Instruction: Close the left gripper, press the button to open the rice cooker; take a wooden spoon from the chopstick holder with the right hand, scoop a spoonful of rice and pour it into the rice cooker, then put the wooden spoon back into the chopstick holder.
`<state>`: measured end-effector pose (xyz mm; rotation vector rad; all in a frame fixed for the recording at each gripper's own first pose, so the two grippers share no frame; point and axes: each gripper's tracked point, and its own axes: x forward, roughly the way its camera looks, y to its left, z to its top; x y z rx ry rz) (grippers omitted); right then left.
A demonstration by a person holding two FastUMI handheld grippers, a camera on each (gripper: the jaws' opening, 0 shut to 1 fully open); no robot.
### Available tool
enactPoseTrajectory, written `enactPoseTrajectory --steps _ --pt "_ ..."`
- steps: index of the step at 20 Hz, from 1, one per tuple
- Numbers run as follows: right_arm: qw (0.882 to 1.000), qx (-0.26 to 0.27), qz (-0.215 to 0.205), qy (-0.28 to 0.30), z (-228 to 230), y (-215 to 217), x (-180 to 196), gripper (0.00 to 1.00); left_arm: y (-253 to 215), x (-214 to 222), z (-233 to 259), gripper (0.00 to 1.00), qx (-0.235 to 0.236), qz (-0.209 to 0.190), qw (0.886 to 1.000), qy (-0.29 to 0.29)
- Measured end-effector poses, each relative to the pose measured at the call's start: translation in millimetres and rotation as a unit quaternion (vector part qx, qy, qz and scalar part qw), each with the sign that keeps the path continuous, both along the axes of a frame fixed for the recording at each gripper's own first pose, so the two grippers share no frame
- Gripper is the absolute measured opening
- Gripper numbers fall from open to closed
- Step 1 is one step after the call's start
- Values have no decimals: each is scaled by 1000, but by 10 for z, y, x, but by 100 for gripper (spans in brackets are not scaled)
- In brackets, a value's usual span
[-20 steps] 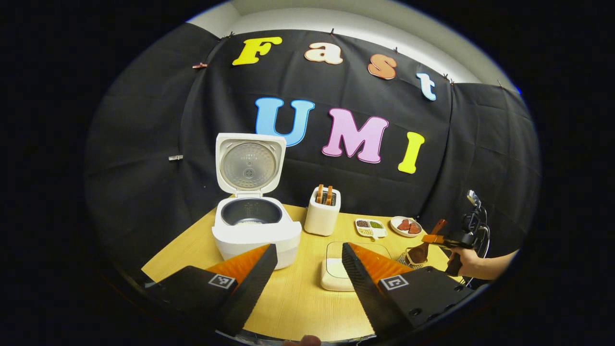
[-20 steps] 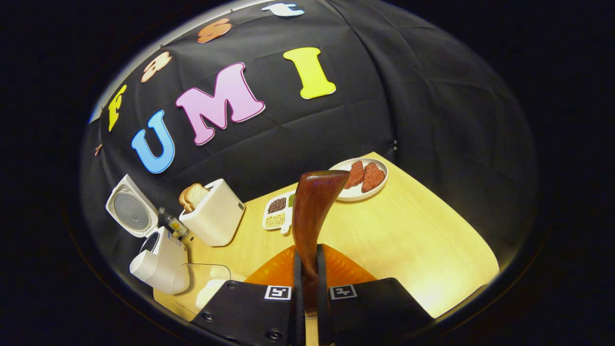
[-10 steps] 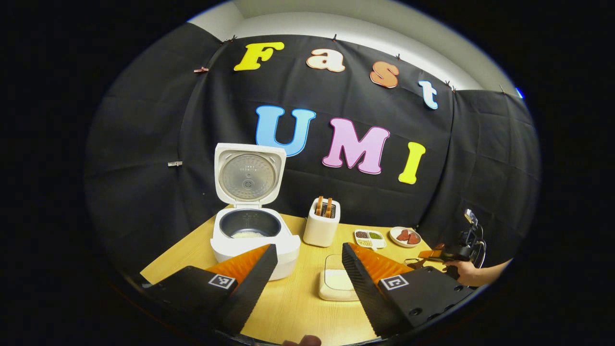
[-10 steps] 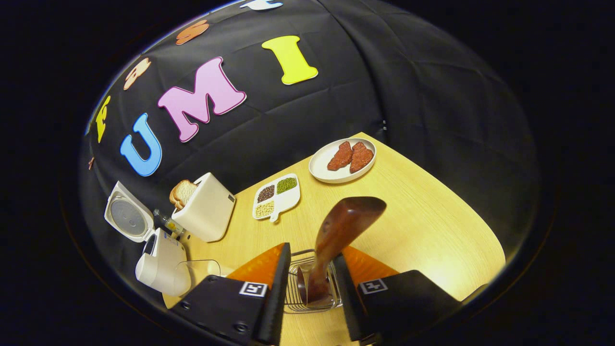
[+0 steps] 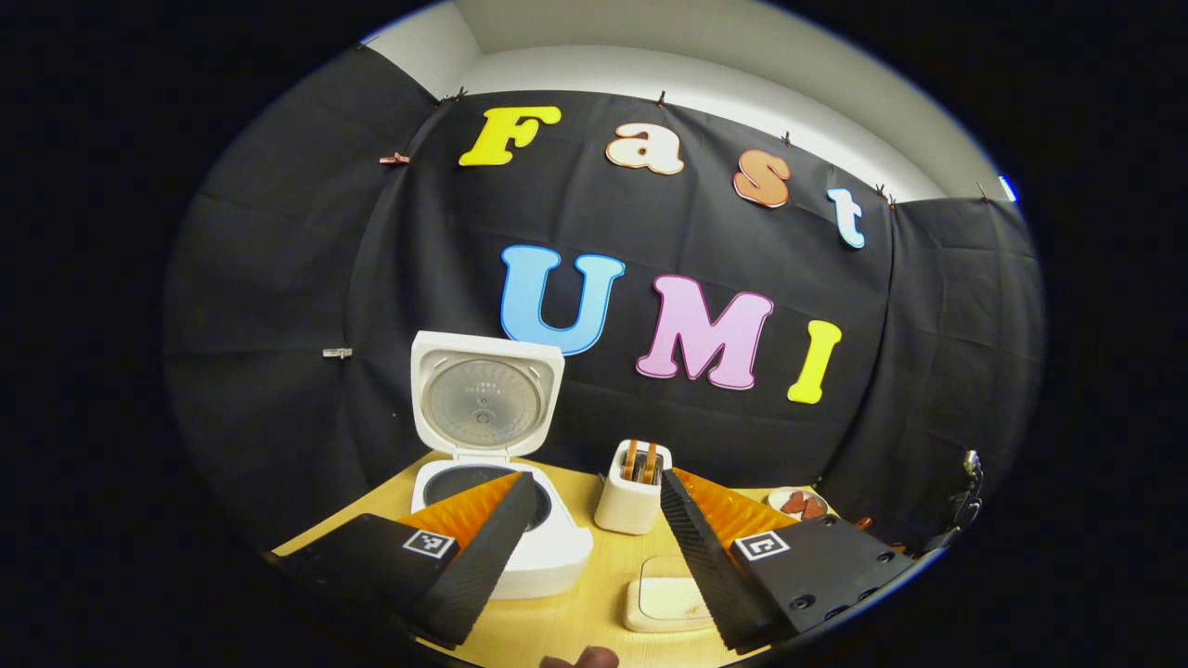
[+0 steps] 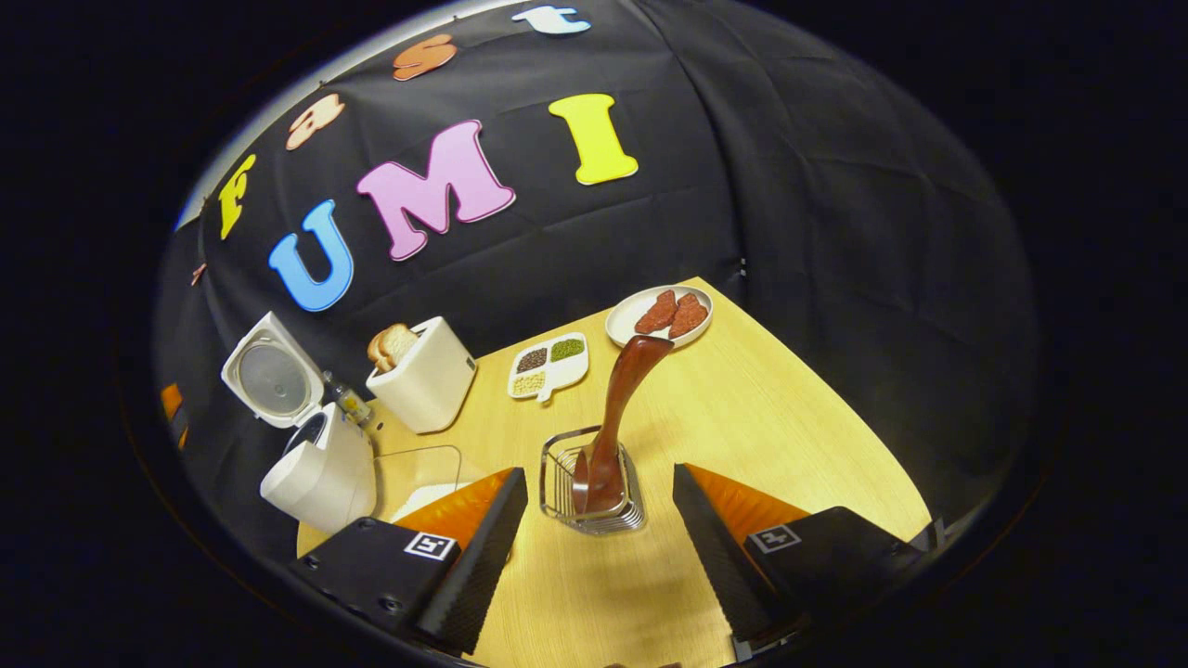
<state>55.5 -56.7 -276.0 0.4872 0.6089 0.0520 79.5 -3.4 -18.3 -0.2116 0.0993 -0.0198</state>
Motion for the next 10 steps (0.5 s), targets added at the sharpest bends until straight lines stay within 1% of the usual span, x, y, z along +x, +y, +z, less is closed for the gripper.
enactPoseTrajectory --steps 2,4,6,8,10 --pt "1000 -9 7 -17 191 34 -127 98 173 231 232 95 5 17 1000 -23" --pt "999 -15 17 -33 367 75 -176 98 308 491 532 95 9 28 998 -53" --pt "998 -20 28 -46 499 110 -197 98 451 769 802 95 24 37 996 -75" --pt "997 -31 34 -55 574 105 -199 98 626 1020 999 95 42 48 994 -87" --pt "997 -34 38 -55 602 114 -236 98 814 1277 1119 95 42 64 993 -92"
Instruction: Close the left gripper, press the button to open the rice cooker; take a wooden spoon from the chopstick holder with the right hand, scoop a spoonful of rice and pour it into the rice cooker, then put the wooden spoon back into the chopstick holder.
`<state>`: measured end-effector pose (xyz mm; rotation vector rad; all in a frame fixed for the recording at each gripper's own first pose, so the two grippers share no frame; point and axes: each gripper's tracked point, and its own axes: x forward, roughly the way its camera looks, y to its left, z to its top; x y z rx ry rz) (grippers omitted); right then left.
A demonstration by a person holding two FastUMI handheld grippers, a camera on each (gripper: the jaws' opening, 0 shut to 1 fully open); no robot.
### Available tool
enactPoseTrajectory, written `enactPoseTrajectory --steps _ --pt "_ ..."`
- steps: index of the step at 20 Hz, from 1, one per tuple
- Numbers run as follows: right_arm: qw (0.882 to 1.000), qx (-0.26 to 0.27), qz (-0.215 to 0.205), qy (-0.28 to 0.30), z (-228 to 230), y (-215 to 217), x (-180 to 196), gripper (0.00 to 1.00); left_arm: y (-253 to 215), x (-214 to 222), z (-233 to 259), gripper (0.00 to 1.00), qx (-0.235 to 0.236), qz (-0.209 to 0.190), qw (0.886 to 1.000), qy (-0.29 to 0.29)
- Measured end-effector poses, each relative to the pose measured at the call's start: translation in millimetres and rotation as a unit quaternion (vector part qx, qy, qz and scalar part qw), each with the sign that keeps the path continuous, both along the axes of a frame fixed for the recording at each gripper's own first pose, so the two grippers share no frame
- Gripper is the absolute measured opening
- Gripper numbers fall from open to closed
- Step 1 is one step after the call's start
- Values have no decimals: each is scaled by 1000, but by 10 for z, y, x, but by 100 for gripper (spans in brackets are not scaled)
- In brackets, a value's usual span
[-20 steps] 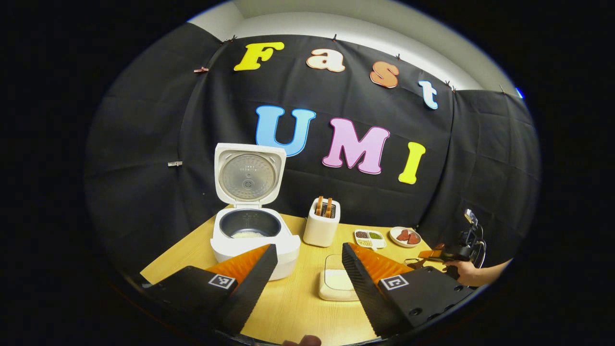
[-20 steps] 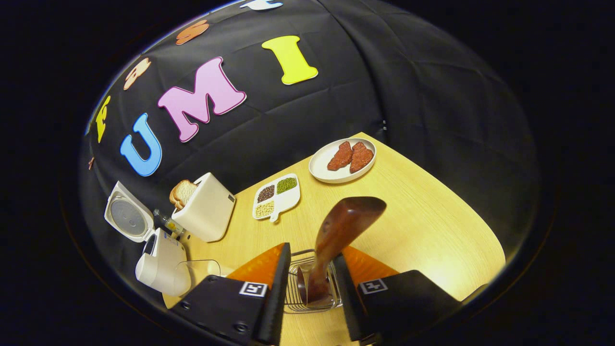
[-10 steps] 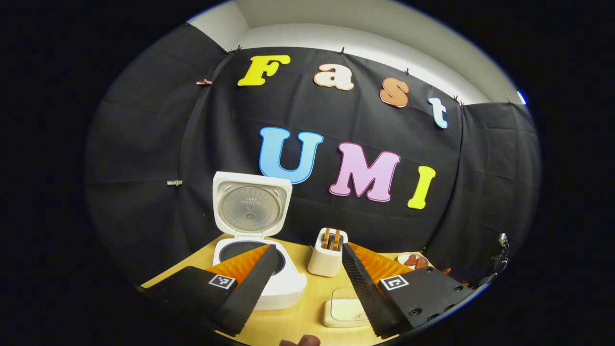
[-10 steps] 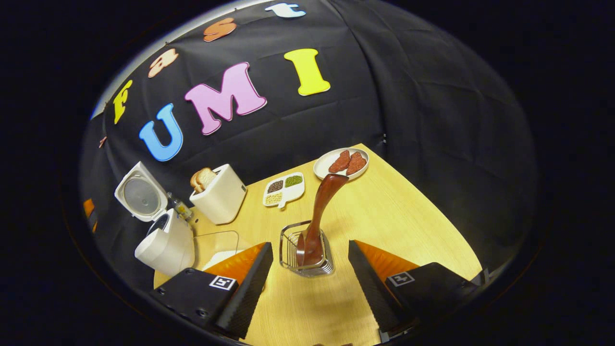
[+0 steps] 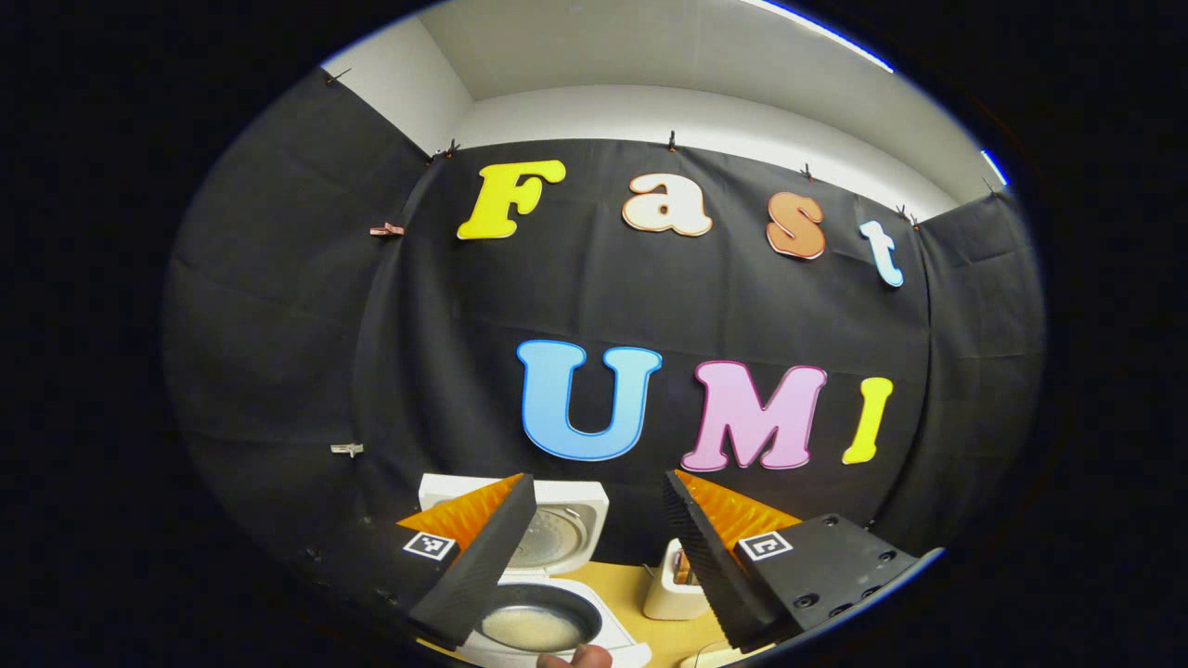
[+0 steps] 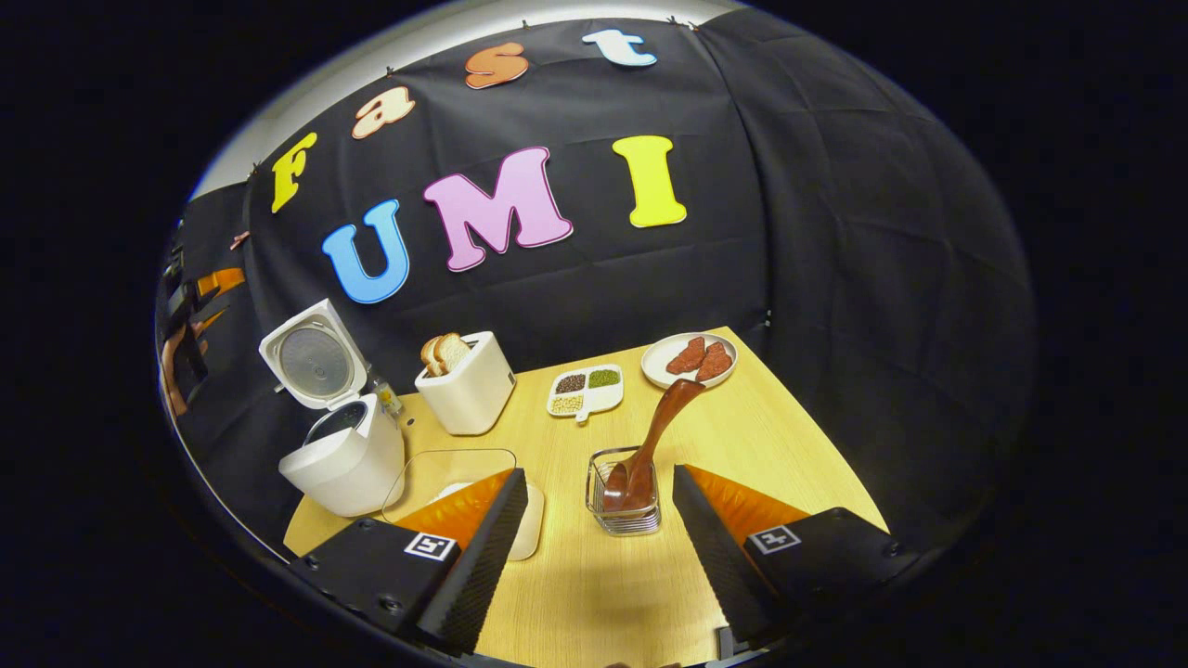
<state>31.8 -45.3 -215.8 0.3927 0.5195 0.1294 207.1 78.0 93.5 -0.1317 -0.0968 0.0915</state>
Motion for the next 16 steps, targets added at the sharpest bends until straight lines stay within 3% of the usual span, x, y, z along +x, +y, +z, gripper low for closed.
enactPoseTrajectory --steps 4,12,16 --pt "1000 23 -15 -1 139 11 -42 98 299 543 -33 95 -11 19 1000 19" --pt "997 25 -66 -25 436 -115 -149 98 745 1517 -427 95 41 39 997 50" --pt "995 6 -97 -19 326 -190 -296 98 915 1862 -827 95 55 45 994 86"
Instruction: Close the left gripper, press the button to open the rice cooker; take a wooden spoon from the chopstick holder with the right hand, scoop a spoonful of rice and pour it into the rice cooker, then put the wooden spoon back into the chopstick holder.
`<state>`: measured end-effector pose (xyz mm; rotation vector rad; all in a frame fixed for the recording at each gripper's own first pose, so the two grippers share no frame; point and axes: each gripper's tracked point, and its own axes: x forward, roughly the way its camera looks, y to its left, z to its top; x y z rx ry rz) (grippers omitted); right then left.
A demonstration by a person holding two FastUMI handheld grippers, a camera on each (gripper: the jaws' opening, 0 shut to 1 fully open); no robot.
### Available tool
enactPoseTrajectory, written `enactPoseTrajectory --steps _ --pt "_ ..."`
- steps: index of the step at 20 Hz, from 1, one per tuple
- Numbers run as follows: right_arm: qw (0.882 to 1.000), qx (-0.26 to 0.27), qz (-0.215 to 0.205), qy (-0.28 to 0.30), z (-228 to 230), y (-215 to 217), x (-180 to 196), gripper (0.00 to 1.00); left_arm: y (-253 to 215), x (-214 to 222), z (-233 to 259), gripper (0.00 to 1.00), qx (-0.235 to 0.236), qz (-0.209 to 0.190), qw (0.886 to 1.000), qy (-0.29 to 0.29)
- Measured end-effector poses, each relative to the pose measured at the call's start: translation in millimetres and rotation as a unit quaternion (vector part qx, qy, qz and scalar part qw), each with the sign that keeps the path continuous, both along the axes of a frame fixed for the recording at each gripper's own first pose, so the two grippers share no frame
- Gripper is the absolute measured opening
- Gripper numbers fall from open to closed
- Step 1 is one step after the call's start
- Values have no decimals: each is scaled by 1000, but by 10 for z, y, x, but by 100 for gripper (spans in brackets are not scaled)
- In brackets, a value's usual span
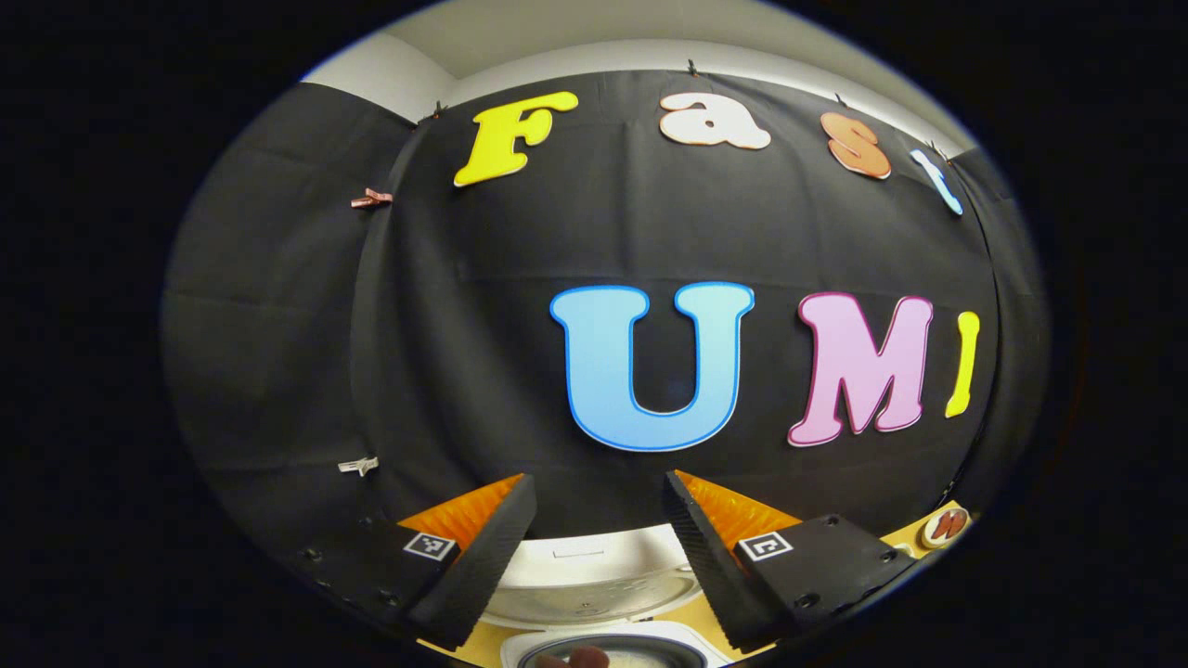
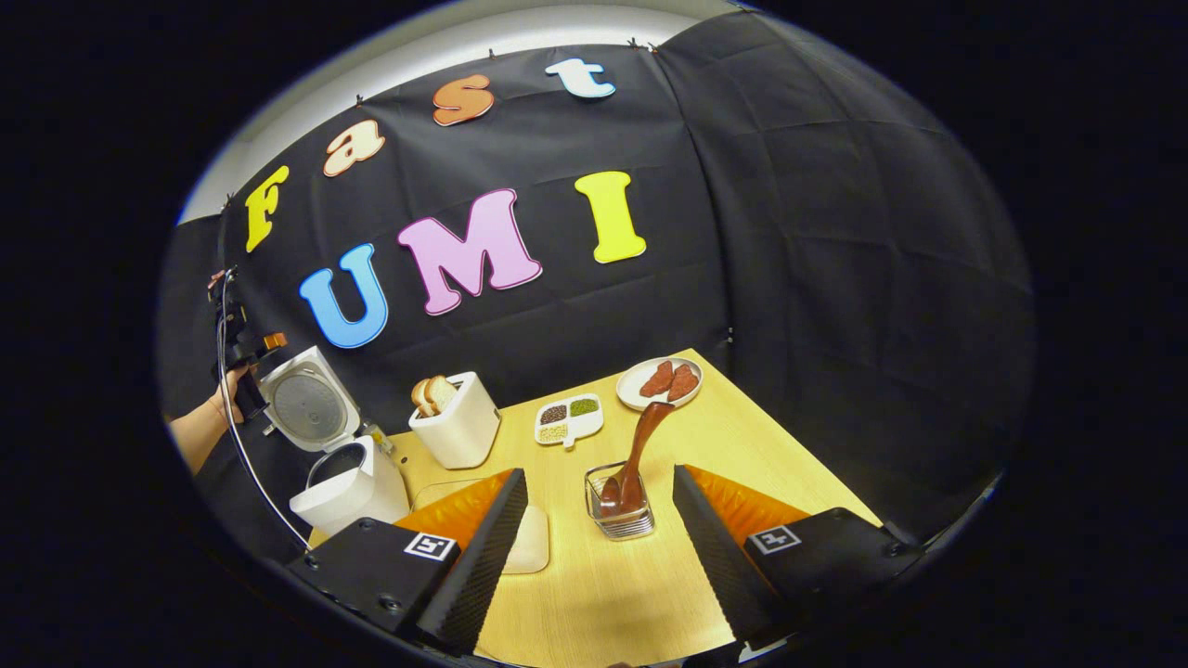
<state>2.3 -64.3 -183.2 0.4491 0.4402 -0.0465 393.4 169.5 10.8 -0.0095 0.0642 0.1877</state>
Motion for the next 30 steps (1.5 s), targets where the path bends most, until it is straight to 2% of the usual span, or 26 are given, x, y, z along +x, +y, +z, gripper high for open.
enactPoseTrajectory --steps 4,8,15,20,24,30 --pt "1000 8 -25 4 7 -49 -65 98 77 169 -237 95 0 8 1000 23" --pt "1000 9 -19 3 20 -7 -26 98 63 134 -308 98 -10 17 999 35" --pt "1000 16 17 -9 101 101 61 98 -282 -575 -519 99 -18 28 998 50" --pt "999 31 21 -14 174 -14 29 98 -550 -1108 -999 99 -36 49 993 105" --pt "999 28 32 -15 189 -92 -41 98 -716 -1346 -1543 99 -63 46 983 167" --pt "999 4 48 -24 251 -122 -156 98 -817 -1559 -2022 99 -62 60 976 198"
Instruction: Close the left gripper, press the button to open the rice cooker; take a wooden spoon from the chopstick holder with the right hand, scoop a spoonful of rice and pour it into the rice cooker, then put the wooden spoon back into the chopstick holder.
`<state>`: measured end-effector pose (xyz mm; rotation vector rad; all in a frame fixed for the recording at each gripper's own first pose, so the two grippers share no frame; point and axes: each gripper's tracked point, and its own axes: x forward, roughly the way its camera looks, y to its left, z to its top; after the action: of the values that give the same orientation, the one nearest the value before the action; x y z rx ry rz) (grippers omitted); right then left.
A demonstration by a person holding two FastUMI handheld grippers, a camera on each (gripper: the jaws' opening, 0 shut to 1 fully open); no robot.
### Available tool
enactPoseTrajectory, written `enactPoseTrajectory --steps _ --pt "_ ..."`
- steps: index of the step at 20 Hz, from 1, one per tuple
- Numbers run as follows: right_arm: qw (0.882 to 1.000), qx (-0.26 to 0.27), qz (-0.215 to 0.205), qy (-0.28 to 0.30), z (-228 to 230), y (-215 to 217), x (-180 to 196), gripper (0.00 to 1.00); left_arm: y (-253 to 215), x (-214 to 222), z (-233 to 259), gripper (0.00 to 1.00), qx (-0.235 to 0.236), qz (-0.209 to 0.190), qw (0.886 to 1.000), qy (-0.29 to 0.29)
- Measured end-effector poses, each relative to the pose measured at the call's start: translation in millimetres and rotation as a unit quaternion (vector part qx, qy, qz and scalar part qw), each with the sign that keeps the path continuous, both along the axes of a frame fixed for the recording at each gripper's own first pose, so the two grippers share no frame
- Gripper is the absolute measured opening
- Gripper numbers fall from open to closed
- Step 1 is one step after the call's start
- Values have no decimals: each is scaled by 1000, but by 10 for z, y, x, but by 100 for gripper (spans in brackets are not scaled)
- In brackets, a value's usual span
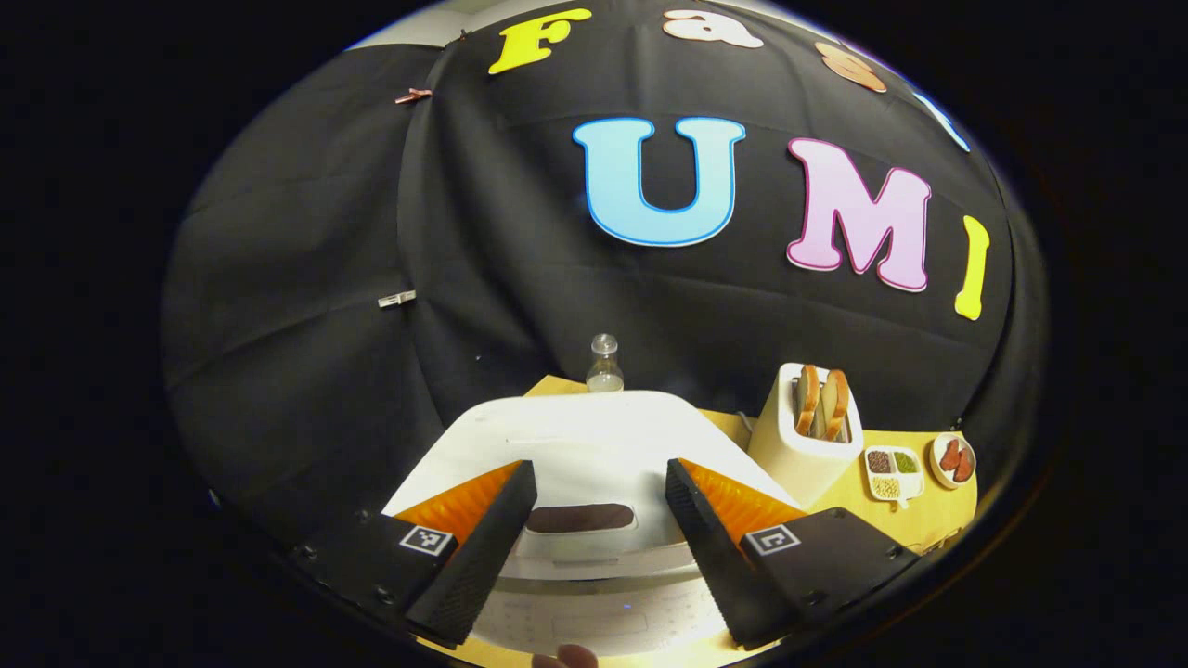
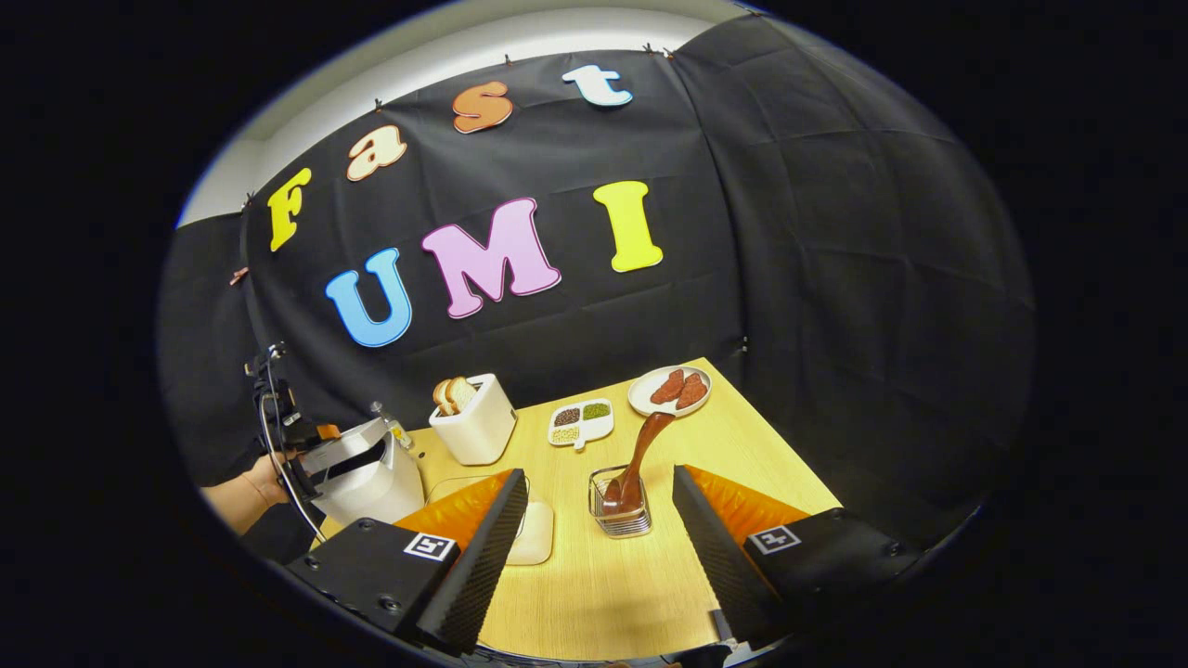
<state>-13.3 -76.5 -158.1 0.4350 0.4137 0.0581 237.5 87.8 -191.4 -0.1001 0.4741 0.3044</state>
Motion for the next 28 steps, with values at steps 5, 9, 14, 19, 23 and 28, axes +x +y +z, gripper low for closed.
enactPoseTrajectory --steps 5,9,14,19,23,28 --pt "1000 1 3 -3 14 8 -34 98 -16 -158 -196 100 -4 19 1000 9" --pt "1000 2 4 -2 3 27 -16 98 -14 -237 -300 100 -7 34 999 13" --pt "1000 3 9 -3 5 68 38 98 -43 -273 -472 100 -11 26 999 31" --pt "1000 0 16 -2 6 106 93 98 -31 -228 -494 100 -8 22 999 32" --pt "1000 0 13 -4 18 92 93 98 -31 -240 -511 100 -5 17 999 39" --pt "1000 2 7 -7 27 69 55 98 -16 -223 -455 100 -1 -1 1000 31"
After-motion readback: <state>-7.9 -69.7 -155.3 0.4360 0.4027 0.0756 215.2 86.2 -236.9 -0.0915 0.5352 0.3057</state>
